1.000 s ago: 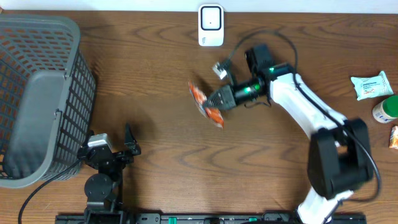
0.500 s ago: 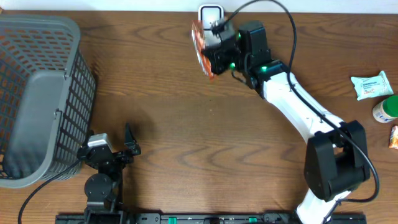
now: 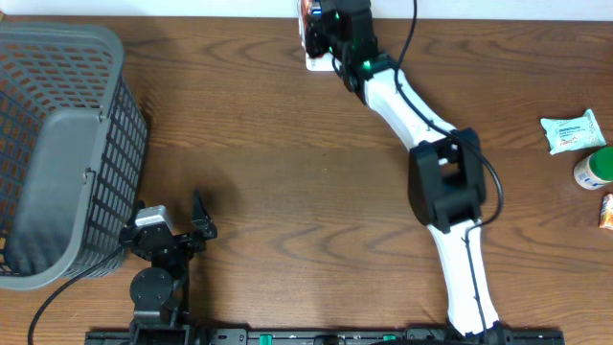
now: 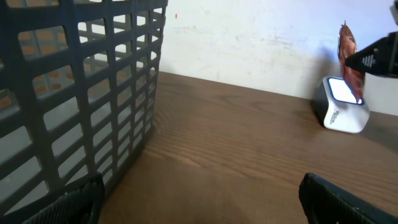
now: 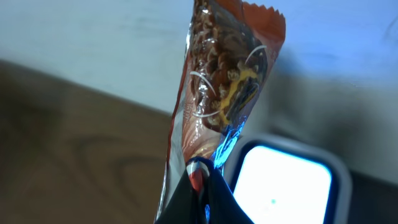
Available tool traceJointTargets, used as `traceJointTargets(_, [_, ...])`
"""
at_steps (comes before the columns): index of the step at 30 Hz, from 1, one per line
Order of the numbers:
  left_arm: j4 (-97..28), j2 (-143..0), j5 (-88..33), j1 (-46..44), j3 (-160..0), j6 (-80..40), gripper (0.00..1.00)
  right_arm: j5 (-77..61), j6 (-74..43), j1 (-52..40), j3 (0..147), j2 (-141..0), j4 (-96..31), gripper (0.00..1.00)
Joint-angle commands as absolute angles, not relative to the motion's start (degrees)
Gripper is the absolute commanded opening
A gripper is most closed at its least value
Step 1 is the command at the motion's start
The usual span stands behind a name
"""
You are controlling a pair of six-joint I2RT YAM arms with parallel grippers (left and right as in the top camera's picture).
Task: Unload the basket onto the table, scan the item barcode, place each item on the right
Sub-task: 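Hold the snack bar barcode in front of the scanner window, then carry the snack bar to the right table edge and release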
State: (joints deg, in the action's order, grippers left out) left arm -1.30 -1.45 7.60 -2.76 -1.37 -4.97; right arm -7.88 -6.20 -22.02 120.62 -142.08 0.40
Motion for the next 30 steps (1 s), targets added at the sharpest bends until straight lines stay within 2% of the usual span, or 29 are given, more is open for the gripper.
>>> traceJointTargets(1, [-3.3,-1.4,7.9,-2.6,-0.3,-5.7,1.00,0.2,-3.9,-21.1,133.3,-148.4,-2.2,0.01])
traceJointTargets(5, [-3.3,-1.4,7.9,-2.6,-0.3,-5.7,1.00,0.6,-3.7,-20.8,137.9,-152.1,-2.8,0.01])
traceJointTargets(15, [-3.3,-1.4,7.9,-2.6,-0.3,-5.7,1.00,7.0,-2.1,-20.6,138.3,-152.4,-8.0,0.01])
traceJointTargets(21, [-3.3,-1.4,7.9,-2.6,-0.3,-5.7,1.00,5.0,-1.4,-20.4,150.0,-151.5,-27.2,0.01])
traceJointTargets(26, [-3.3,-1.4,7.9,-2.6,-0.3,-5.7,1.00,4.4,-1.2,-19.9,160.4,-147.4,-49.3,0.01])
traceJointTargets(30, [-3.3,-1.3,7.9,-2.6,-0.3,-5.7,1.00,8.6,-1.2,-17.6,162.9,-142.4,-65.8,0.01])
